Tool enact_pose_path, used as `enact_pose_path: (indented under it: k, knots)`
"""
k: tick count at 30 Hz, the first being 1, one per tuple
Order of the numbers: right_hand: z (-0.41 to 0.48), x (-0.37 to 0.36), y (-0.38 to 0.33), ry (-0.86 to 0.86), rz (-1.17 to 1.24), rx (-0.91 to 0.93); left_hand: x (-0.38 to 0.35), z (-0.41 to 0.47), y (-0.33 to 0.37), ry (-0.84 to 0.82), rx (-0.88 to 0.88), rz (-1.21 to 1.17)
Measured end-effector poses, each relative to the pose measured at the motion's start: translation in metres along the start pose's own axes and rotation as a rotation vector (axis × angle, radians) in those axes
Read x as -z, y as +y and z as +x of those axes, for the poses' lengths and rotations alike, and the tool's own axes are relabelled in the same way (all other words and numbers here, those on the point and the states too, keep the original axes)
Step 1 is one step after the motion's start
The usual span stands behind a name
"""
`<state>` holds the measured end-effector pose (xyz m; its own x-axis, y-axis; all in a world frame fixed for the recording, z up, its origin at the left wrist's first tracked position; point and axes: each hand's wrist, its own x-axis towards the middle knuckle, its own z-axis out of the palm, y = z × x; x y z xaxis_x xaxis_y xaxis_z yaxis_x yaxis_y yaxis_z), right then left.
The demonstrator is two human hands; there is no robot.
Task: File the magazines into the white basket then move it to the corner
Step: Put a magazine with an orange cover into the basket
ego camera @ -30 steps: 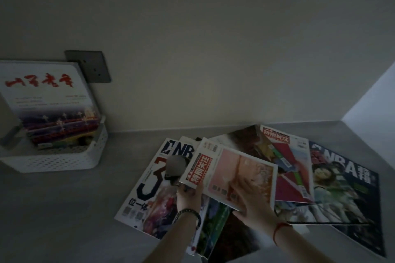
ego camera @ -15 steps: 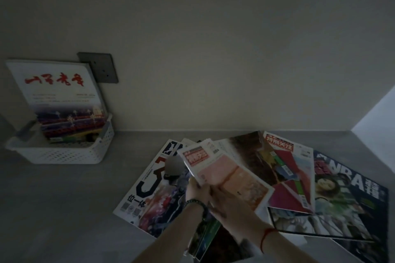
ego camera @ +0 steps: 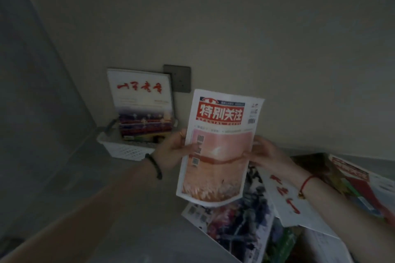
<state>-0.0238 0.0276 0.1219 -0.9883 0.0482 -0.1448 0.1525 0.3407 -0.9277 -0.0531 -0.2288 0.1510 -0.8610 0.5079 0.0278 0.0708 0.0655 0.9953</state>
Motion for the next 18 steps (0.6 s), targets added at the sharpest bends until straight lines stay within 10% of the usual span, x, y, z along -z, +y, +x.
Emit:
enact_pose_path:
  k: [10,18]
  knots:
    - [0.098,-0.134,-0.126,0.298,-0.097,0.337,0.189,0.02,0.023,0.663,-0.016,0.164]
    - [0.167,-0.195,-0.129,0.418,-0.218,0.273,0.271,0.079,-0.03,0.757,0.105,0.236]
